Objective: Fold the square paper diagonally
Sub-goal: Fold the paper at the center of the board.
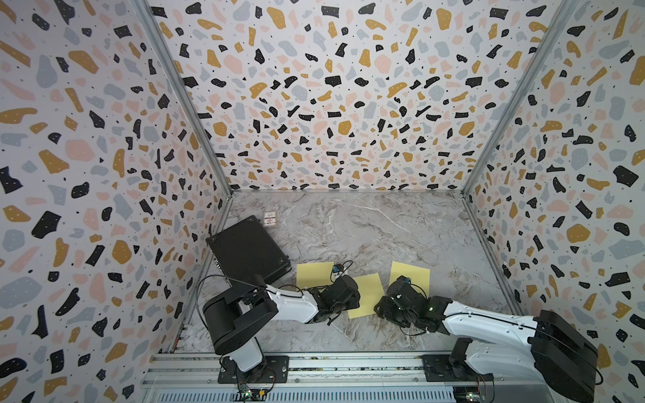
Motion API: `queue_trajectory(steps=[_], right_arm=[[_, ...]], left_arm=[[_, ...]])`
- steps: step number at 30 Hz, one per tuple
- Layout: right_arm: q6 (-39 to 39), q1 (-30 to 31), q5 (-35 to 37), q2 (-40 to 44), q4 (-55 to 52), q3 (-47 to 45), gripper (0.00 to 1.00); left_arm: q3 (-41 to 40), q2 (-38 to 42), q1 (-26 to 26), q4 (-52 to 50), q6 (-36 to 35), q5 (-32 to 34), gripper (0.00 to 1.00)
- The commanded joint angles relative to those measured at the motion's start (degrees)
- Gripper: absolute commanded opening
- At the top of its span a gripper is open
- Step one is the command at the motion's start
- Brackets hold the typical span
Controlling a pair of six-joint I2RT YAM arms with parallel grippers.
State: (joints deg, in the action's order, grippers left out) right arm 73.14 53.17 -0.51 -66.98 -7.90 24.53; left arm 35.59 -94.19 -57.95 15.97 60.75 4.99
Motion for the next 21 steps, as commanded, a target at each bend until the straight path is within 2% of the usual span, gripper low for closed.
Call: queue_trajectory(steps=[1,11,16,21], right_arm=[[2.5,0.2,2.8,-1.2,-0.8,-1.7,0.57],[1.7,0.2,11.4,5.0,-13.1,1.3,0.59],[2.7,0.2,10.2,4.1,-8.8,-1.0,0.58],[2.6,0.2,6.8,-1.2,-3.8,-0.6,0.57]], left_arm=[[-3.2,-3.2,-0.6,-11.5,0.4,0.6,0.13],[-3.9,-2.0,-1.4,-13.1,0.7,3.0,0.13],[-3.8,-2.1,-1.6,-13.3,0.6,3.3,0.13],[-3.5,-2.4,-1.7,-13.6,0.4,3.5,0.13]])
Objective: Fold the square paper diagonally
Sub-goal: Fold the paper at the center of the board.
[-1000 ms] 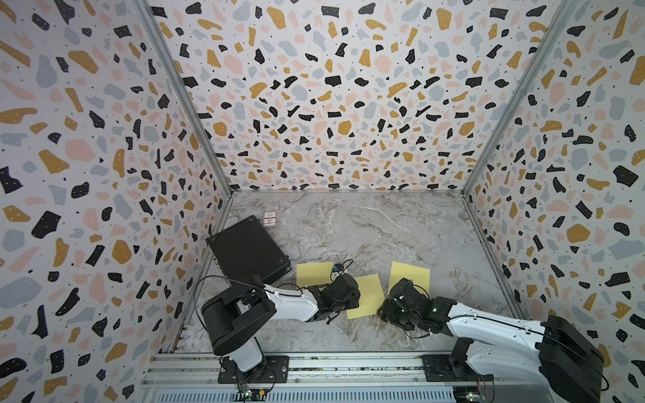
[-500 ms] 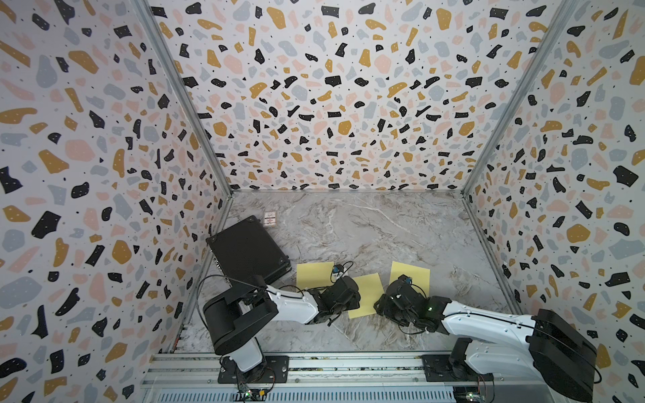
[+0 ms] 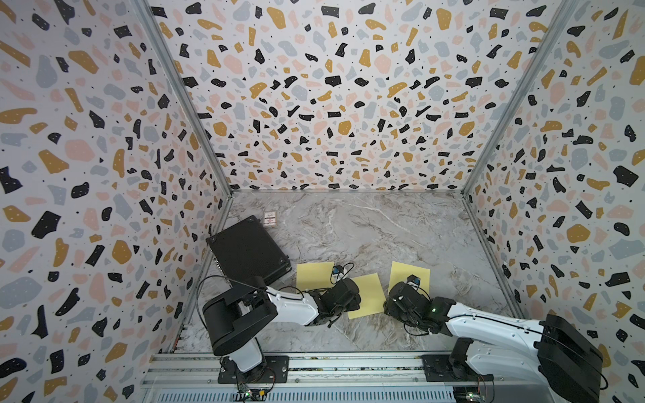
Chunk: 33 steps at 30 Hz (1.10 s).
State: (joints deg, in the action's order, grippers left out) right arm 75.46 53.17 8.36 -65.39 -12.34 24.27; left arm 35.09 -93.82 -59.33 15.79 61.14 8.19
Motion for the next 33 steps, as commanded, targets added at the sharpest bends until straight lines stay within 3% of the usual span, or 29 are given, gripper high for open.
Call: queue_trajectory(steps=[1,12,19,27,33], right_arm=[[-0.1,0.2,-2.9,-4.0,1.5,0.0,0.57],[-0.1,0.2,-4.3,-7.0,6.5,-0.1,0.57],[2.2,0.2,-5.3,-4.6,26.8,-7.5,0.58],[-2.0,0.2,-7.6,-5.3,42.9,-8.6,0.58],[-2.8,0.2,-6.6,-3.6,45.4,-9.1,0.60]], left_arm=[[-3.0,-2.7,-0.3,-13.5,0.0,0.3,0.13],[-3.2,-2.6,-0.4,-13.9,0.0,1.0,0.13],[-3.2,-2.6,-0.5,-14.3,0.1,1.2,0.13],[-2.8,-2.7,-0.6,-15.0,0.1,1.6,0.13],[-2.7,-2.8,-0.7,-15.2,0.2,1.9,0.13]])
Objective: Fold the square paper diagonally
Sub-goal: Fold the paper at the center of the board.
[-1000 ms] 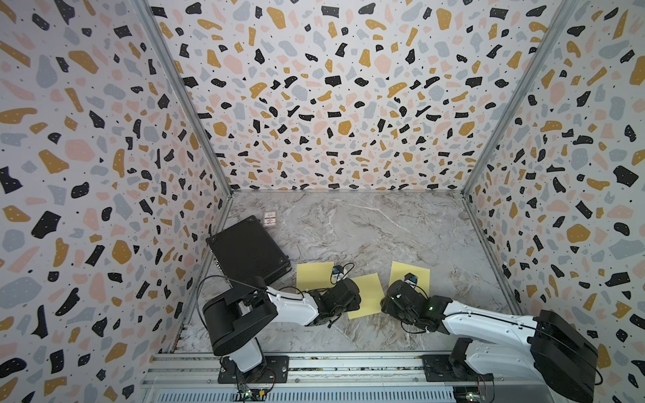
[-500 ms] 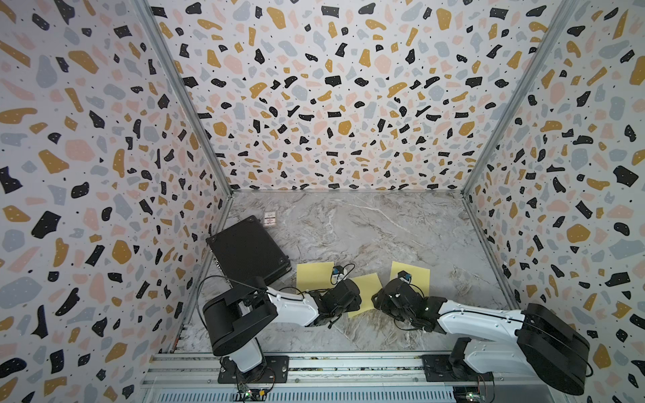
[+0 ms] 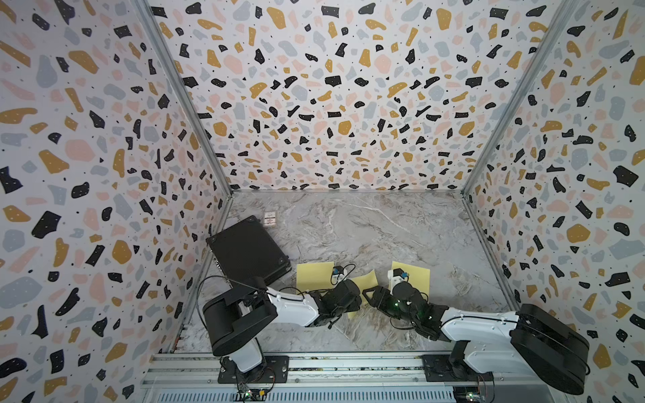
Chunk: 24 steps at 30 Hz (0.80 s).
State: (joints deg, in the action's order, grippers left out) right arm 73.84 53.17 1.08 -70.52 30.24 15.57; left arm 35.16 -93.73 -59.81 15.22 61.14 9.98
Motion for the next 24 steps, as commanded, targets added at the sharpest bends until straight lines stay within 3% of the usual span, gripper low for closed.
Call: queue_trajectory(steps=[1,7,12,16,24], right_arm=[[-0.6,0.2,1.3,1.9,3.1,-0.9,0.61],[0.5,0.2,2.3,2.0,3.2,-2.1,0.62],[1.0,0.2,2.8,1.3,-5.4,-0.9,0.57],[1.0,0.2,3.2,2.7,-11.2,-0.7,0.44],[2.0,0.2,8.8,10.0,-21.7,-2.0,0.44]], left_arm=[[-2.7,-2.9,-0.2,-14.6,0.2,0.1,0.13],[-2.5,-3.1,-0.3,-14.7,0.1,0.2,0.13],[-2.5,-3.1,-0.3,-14.6,0.1,0.3,0.13],[-2.7,-3.2,-0.4,-14.4,0.1,0.4,0.13],[-2.9,-3.2,-0.5,-14.1,0.0,0.6,0.14]])
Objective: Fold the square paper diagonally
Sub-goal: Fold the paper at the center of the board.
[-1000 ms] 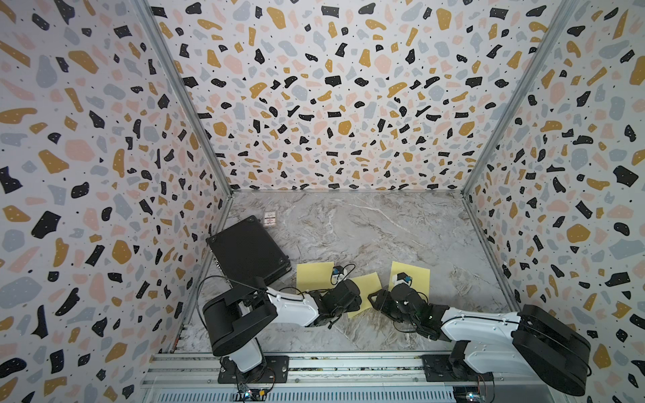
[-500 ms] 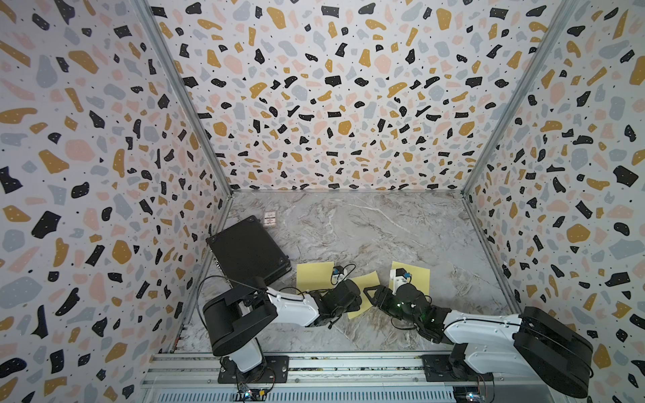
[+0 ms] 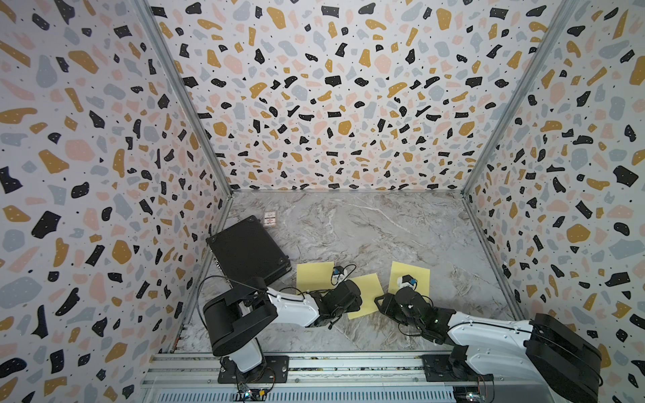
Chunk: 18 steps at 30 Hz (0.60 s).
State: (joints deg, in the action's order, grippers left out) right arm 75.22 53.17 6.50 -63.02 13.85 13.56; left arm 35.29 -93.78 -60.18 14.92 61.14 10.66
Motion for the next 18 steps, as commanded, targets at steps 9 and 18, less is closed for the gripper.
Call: queue_trajectory(steps=[9,18], right_arm=[[2.0,0.2,4.4,4.1,-6.4,-1.1,0.36],[2.0,0.2,3.1,0.3,-5.2,0.0,0.23]], left_arm=[[-2.7,-3.4,-0.3,-14.0,0.0,0.2,0.14],[-2.5,-3.5,-0.5,-14.2,-0.1,0.4,0.14]])
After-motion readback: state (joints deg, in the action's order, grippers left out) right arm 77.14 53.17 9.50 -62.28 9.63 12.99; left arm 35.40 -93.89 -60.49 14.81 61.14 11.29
